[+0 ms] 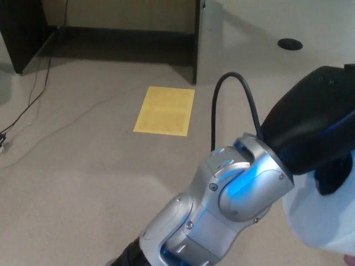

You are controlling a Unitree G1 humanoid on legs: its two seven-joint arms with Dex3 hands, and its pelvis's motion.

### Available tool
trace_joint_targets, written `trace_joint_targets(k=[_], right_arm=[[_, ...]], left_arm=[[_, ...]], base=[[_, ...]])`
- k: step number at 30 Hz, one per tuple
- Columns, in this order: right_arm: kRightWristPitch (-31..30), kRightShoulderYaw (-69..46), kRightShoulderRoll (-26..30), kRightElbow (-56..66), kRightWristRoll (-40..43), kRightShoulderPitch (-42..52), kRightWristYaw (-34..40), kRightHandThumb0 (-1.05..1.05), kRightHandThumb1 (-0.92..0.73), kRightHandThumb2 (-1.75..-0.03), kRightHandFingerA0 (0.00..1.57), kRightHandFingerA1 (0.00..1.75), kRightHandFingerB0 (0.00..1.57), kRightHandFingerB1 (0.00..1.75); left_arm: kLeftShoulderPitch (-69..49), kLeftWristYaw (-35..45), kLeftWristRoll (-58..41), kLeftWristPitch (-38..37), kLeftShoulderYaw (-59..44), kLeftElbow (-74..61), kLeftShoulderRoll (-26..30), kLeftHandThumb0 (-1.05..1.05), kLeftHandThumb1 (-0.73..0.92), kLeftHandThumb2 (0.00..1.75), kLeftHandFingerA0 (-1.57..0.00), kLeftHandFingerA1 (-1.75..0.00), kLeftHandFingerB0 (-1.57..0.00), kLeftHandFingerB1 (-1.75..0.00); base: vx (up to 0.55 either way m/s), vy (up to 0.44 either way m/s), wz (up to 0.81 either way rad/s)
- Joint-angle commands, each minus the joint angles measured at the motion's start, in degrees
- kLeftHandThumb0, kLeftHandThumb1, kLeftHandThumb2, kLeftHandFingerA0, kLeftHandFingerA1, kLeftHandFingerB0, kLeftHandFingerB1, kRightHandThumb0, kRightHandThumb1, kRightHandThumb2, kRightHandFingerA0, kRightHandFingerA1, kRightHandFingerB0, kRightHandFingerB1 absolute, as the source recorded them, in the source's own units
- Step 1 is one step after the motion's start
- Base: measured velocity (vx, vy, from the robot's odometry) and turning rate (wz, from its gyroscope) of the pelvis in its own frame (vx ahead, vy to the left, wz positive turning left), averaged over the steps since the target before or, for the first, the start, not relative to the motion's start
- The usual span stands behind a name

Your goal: A person is holding a toilet paper roll and the robot extends its left hand to grab the roll by inserting its thumb into the gap in the middle and brings its hand down by its side. Then it extends its arm again to hand the toilet paper roll back to the person.

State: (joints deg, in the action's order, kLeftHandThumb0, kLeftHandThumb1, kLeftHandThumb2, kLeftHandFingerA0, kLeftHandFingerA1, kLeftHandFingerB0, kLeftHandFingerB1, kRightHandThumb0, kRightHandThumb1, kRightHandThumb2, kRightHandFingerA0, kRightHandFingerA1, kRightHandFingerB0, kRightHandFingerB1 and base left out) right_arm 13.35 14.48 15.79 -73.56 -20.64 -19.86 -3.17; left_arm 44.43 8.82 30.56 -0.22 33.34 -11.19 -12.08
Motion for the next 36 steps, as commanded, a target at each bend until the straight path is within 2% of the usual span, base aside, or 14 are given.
trace_joint_targets(k=[1, 2, 3, 4, 5, 11, 17, 18, 20, 21, 22, 25, 28, 36], right_arm=[[0.15, 0.65, 1.13, -0.31, -0.95, 0.48, 0.33, -0.38, -0.68, -0.6, 0.77, 0.68, 0.55, 0.44], [0.07, 0.38, 1.19, -0.42, -0.61, 0.41, 0.17, -0.37, -0.68, -0.6, 0.77, 0.68, 0.55, 0.44], [-0.04, 0.11, 1.19, -0.32, -0.23, 0.47, -0.44, -0.37, -0.68, -0.6, 0.71, 0.6, 0.53, 0.43], [-0.15, 0.07, 1.2, -0.28, -0.16, 0.47, -0.67, -0.38, -0.68, -0.6, 0.71, 0.58, 0.53, 0.43], [-0.22, 0.19, 1.23, -0.29, -0.31, 0.45, -0.6, -0.37, -0.68, -0.6, 0.71, 0.57, 0.53, 0.43], [-0.12, -0.01, 0.89, -0.45, 0.0, 1.09, -0.88, -0.36, -0.68, -0.6, 0.73, 0.57, 0.53, 0.43], [-0.12, 0.41, 0.74, -0.32, -0.41, 2.28, -0.46, -0.38, -0.67, -0.6, 0.74, 0.6, 0.54, 0.42], [0.19, 0.65, 0.58, -0.23, -0.65, 2.86, 0.1, -0.38, -0.67, -0.6, 0.74, 0.58, 0.54, 0.42], [-0.17, 0.75, 0.7, -0.39, -0.7, 2.79, 0.09, -0.39, -0.67, -0.6, 0.73, 0.57, 0.54, 0.42], [-0.35, 0.76, 0.7, -0.45, -0.69, 2.6, 0.13, -0.39, -0.67, -0.6, 0.73, 0.57, 0.54, 0.42], [-0.57, 0.78, 0.72, -0.51, -0.7, 2.46, 0.09, -0.39, -0.67, -0.61, 0.73, 0.58, 0.54, 0.42], [-0.59, 0.92, 0.84, -0.54, -0.78, 3.0, 0.12, -0.39, -0.67, -0.6, 0.7, 0.55, 0.53, 0.42], [-0.07, 1.07, 0.66, -0.53, -0.82, 4.17, 0.52, -0.37, -0.66, -0.6, 0.73, 0.58, 0.53, 0.42], [0.15, 0.67, 0.84, -0.4, -0.22, 7.02, 0.41, -0.37, -0.68, -0.6, 0.74, 0.6, 0.54, 0.42]], left_arm=[[-0.82, 0.11, 1.09, -1.21, 0.92, -1.19, 0.39, -0.31, 0.63, 0.59, -0.83, -1.15, -0.68, -0.41], [-0.93, 0.08, 1.02, -1.59, 0.73, -1.08, 0.81, -0.34, 0.59, 0.58, -0.76, -0.61, -0.57, -0.38], [-1.5, 1.12, 1.29, -0.34, 0.58, -2.24, 1.52, -0.52, 0.5, 0.56, -0.31, -0.35, -0.33, -0.32], [-1.76, 2.26, 1.08, 0.45, 0.37, -3.16, 2.2, -0.33, 0.23, 0.84, -0.01, -0.5, 0.0, -0.47], [-1.8, 3.53, 0.49, 0.75, 0.03, -3.95, 3.01, -0.68, 0.41, 0.74, -0.06, -0.35, -0.09, -0.32], [-2.6, 9.16, -5.09, 1.69, -3.82, -8.95, 6.94, -0.69, 0.39, 0.82, 0.0, -0.03, 0.0, -0.14], [-2.84, 14.46, -10.4, 5.13, -7.92, -14.18, 9.93, -0.73, 0.39, 0.85, 0.0, -0.03, 0.0, -0.12], [-2.99, 15.71, -10.54, 6.43, -9.5, -17.06, 11.56, -0.85, 0.34, 0.72, -0.02, -0.06, -0.02, -0.16], [-2.76, 16.66, -11.73, 7.04, -11.01, -18.85, 12.87, -0.66, 0.34, 0.83, 0.0, -0.11, 0.0, -0.18], [-2.66, 16.82, -12.74, 6.61, -11.88, -19.13, 13.39, -0.85, 0.35, 0.69, -0.03, -0.13, -0.03, -0.15], [-2.72, 17.02, -14.19, 6.04, -13.06, -19.5, 13.97, -0.64, 0.34, 0.82, 0.0, -0.16, 0.0, -0.19], [-3.74, 17.62, -15.88, 6.35, -15.35, -21.69, 15.77, -0.82, 0.37, 0.7, -0.04, -0.2, -0.03, -0.14], [-5.22, 19.18, -18.96, 8.8, -17.72, -24.57, 17.48, -0.6, 0.34, 0.79, 0.0, -0.19, 0.0, -0.18], [-11.19, 23.19, -27.49, 14.17, -23.99, -29.73, 23.15, -0.65, 0.3, 0.63, -0.02, -0.22, -0.01, -0.22]], base=[[0.0, 0.0, 0.0], [0.0, 0.0, 0.0], [0.0, 0.0, 0.0], [0.0, 0.0, 0.0], [0.0, 0.0, 0.0], [0.0, 0.0, 0.0], [0.0, 0.0, 0.0], [0.0, 0.0, 0.0], [0.0, 0.0, 0.0], [0.0, 0.0, 0.0], [0.0, 0.0, 0.0], [0.0, 0.0, 0.0], [0.0, 0.0, 0.0], [0.0, 0.0, 0.0]])
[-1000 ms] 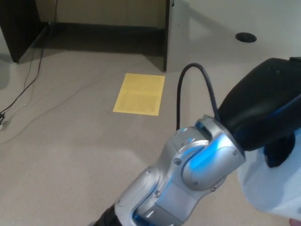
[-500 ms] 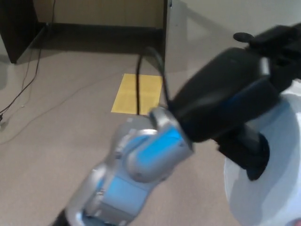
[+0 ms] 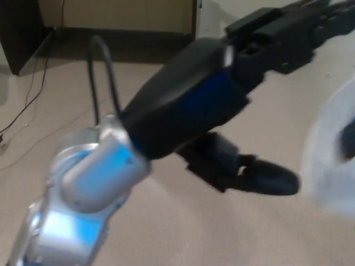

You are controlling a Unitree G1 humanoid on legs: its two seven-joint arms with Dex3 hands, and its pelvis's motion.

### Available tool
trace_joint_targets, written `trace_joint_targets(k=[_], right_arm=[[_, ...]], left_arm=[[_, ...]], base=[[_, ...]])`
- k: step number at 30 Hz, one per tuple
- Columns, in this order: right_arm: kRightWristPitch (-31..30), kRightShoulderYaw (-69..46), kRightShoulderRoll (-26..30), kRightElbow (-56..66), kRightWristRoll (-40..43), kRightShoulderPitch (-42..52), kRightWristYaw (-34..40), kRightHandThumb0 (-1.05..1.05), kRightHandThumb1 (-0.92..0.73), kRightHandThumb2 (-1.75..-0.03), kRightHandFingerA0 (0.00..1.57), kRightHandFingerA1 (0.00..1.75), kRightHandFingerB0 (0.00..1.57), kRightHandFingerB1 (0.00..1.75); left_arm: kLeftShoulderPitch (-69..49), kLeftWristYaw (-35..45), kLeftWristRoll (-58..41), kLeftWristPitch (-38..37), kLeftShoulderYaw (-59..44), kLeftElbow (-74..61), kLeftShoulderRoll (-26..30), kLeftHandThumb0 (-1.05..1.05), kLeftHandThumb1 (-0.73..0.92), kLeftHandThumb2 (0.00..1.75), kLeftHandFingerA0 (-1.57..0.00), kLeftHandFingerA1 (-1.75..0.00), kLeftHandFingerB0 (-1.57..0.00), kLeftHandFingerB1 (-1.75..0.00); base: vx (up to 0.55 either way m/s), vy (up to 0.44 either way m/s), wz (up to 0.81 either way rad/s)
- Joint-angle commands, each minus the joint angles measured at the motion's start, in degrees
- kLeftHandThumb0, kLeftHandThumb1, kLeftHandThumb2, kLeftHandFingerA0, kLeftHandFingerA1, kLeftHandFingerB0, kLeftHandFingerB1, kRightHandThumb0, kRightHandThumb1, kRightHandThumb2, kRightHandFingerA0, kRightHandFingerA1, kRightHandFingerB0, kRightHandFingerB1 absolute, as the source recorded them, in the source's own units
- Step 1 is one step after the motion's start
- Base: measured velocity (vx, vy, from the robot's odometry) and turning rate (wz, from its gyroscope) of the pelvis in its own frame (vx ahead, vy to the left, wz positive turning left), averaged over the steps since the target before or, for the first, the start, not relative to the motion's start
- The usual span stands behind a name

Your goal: A person is holding a toilet paper roll and the robot extends its left hand to grab the roll by inserting its thumb into the gap in the middle and brings its hand down by its side. Then it extends its arm again to hand the toilet paper roll back to the person.

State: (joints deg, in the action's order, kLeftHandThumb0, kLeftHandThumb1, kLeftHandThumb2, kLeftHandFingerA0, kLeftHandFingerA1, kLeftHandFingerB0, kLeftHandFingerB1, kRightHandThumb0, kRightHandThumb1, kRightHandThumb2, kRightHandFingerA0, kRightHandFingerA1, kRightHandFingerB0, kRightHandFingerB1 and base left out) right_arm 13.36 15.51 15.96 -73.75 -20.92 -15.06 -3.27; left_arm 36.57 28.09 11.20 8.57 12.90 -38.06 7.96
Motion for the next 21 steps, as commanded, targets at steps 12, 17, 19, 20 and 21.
trace_joint_targets(k=[12, 17, 19, 20, 21], right_arm=[[-0.55, -0.93, 1.19, -0.63, -0.01, 2.11, 0.93, -0.39, -0.67, -0.6, 0.75, 0.63, 0.56, 0.42], [0.3, -1.41, 0.95, -0.69, 0.6, 4.71, 1.31, -0.37, -0.67, -0.6, 0.74, 0.6, 0.56, 0.43], [0.62, -1.69, 0.91, -0.64, 0.93, 5.27, 1.13, -0.36, -0.67, -0.6, 0.72, 0.57, 0.54, 0.42], [0.52, -1.89, 0.87, -0.62, 1.14, 5.15, 0.98, -0.36, -0.67, -0.6, 0.72, 0.56, 0.55, 0.43], [0.38, -1.99, 0.83, -0.63, 1.21, 5.13, 1.06, -0.36, -0.67, -0.6, 0.72, 0.56, 0.55, 0.43]], left_arm=[[-29.45, 3.21, -16.39, -3.57, -21.82, -1.69, 7.59, -0.43, 0.35, 0.54, -0.12, -0.31, -0.11, -0.27], [-50.21, -1.47, -13.88, -17.32, -29.04, 10.43, 1.76, -0.21, 0.24, 0.8, -0.05, -0.5, -0.02, -0.48], [-55.39, -5.84, -11.39, -20.43, -31.43, 19.35, -0.67, -0.17, 0.25, 0.82, -0.15, -0.53, -0.11, -0.51], [-56.78, -7.85, -11.21, -21.83, -32.63, 25.37, -1.75, -0.14, 0.28, 0.83, -0.17, -0.54, -0.13, -0.51], [-57.89, -9.75, -10.09, -22.93, -33.35, 29.55, -2.1, -0.14, 0.28, 0.83, -0.17, -0.54, -0.13, -0.51]], base=[[0.0, 0.0, 0.0], [0.0, 0.0, 0.0], [0.0, 0.0, 0.0], [0.0, 0.0, 0.0], [0.0, 0.0, 0.0]])
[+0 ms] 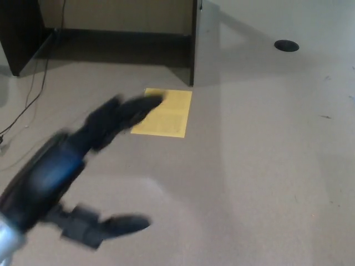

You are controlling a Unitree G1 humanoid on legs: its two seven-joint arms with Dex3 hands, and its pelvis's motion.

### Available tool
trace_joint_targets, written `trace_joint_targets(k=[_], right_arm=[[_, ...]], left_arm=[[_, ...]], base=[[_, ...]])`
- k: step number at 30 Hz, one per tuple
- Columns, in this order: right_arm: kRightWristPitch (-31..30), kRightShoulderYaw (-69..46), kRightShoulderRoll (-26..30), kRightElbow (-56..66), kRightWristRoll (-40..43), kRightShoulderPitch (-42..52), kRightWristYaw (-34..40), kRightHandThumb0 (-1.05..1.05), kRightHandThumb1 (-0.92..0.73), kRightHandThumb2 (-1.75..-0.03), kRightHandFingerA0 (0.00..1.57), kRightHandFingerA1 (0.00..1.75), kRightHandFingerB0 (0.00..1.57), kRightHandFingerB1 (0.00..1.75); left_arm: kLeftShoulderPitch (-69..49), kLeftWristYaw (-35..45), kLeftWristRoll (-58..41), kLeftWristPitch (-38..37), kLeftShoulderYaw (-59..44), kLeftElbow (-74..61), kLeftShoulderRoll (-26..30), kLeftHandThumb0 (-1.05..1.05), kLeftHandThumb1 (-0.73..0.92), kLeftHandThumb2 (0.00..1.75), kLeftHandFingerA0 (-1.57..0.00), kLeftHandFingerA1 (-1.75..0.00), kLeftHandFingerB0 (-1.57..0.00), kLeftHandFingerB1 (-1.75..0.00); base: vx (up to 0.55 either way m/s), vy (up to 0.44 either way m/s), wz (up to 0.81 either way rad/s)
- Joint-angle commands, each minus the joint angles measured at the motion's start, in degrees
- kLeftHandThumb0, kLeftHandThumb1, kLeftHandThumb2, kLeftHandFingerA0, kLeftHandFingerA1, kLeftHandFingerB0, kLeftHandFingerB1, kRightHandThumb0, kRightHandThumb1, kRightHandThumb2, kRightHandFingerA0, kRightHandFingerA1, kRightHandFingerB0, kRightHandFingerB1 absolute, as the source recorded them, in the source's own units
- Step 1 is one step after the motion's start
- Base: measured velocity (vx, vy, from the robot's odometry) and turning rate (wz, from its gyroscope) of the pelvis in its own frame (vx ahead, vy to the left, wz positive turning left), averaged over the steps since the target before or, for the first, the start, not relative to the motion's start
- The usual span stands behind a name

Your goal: A person is holding a toilet paper roll and the robot extends its left hand to grab the roll by inserting its thumb into the gap in the middle and brings its hand down by its side. Then it extends its arm again to hand the toilet paper roll back to the person.

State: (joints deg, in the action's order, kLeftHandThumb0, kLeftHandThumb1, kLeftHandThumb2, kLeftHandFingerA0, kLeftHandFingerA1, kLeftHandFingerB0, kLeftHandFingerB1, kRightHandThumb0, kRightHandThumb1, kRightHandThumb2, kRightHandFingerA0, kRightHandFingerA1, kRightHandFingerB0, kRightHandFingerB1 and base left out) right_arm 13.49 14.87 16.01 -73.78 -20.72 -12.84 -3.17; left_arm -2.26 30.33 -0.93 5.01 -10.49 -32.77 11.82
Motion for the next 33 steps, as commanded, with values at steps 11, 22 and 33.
trace_joint_targets(k=[11, 22, 33], right_arm=[[0.0, -1.61, 1.18, -0.61, 1.03, 1.04, 0.99, -0.37, -0.67, -0.6, 0.7, 0.56, 0.56, 0.43], [0.25, -2.73, 1.06, -0.56, 2.17, 2.98, 0.89, -0.35, -0.65, -0.6, 0.73, 0.56, 0.58, 0.44], [-1.02, -4.09, 1.09, -0.8, 1.99, -1.75, 0.97, -0.37, -0.65, -0.6, 0.75, 0.56, 0.59, 0.43]], left_arm=[[-16.6, -24.02, 9.05, -25.34, -6.7, 65.72, 0.97, -0.14, 0.39, 0.89, -0.12, -0.52, -0.1, -0.5], [-15.53, -24.76, 7.68, -28.55, -5.35, 77.29, 3.3, -0.15, 0.39, 0.89, -0.12, -0.52, -0.1, -0.5], [-5.79, -24.68, 5.25, -29.03, -4.44, 85.97, 6.18, -0.29, 0.43, 0.58, -0.27, -0.37, -0.25, -0.33]], base=[[0.0, 0.0, 0.0], [0.0, 0.0, 0.0], [0.0, 0.0, 0.0]])
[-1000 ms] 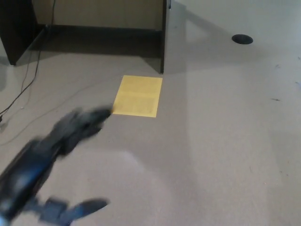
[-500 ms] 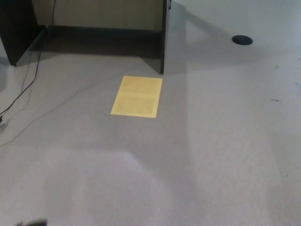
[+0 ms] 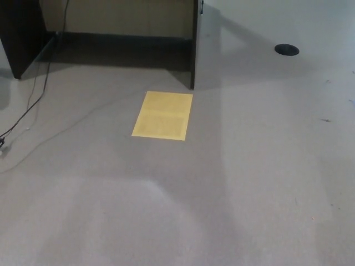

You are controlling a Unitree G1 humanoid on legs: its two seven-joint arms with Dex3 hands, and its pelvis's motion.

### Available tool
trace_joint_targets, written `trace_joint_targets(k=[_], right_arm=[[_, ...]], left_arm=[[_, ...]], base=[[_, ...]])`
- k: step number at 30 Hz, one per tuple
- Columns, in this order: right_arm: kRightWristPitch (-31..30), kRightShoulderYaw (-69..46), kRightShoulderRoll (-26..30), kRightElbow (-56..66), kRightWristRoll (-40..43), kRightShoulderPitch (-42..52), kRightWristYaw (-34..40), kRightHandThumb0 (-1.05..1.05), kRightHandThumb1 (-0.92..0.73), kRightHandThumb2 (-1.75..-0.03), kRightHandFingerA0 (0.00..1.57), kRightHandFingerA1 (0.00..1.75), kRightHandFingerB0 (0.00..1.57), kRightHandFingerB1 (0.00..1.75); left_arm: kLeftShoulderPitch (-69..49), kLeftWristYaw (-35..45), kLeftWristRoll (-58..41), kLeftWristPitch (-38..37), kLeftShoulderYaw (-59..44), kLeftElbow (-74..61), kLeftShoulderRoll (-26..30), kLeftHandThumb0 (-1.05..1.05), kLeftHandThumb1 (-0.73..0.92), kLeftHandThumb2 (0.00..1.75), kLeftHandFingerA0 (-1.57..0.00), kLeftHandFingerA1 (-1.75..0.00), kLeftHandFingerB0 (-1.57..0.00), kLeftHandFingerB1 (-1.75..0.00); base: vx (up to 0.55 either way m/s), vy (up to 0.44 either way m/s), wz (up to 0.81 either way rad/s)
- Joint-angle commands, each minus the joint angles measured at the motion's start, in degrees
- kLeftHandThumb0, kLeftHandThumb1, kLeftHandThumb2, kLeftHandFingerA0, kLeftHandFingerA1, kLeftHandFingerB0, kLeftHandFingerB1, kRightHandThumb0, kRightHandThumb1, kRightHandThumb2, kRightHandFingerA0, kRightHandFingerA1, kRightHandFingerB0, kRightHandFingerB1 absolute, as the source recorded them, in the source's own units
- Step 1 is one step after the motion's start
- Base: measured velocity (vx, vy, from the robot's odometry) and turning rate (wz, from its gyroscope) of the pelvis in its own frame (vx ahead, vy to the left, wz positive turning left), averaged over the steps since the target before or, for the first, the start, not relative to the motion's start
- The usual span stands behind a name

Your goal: A person is holding a toilet paper roll and the robot extends its left hand to grab the roll by inserting its thumb into the gap in the middle and brings its hand down by its side. Then it extends its arm again to hand the toilet paper roll back to the person.

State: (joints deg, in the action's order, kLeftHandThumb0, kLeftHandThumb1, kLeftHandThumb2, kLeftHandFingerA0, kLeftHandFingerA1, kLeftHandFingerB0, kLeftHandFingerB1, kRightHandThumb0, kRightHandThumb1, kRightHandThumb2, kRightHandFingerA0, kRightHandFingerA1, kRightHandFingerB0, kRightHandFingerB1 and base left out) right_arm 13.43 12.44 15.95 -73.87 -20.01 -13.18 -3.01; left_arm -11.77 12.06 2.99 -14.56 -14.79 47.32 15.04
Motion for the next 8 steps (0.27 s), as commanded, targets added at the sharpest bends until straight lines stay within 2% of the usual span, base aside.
trace_joint_targets(k=[1, 8], right_arm=[[-1.03, -2.0, 1.06, -0.77, 1.45, -1.53, 0.96, -0.36, -0.64, -0.6, 0.75, 0.55, 0.59, 0.43], [-0.02, -3.08, 1.17, -0.63, 1.47, 0.33, 0.76, -0.37, -0.65, -0.6, 0.77, 0.57, 0.58, 0.43]], left_arm=[[4.03, -5.8, 0.77, -9.72, -0.24, 6.19, 3.01, -0.3, 0.42, 0.57, -0.28, -0.37, -0.25, -0.33], [3.48, -5.49, 0.33, -13.31, 0.33, 8.57, 3.36, -0.29, 0.43, 0.57, -0.28, -0.38, -0.25, -0.33]], base=[[0.0, 0.0, 0.0], [0.0, 0.0, 0.0]])
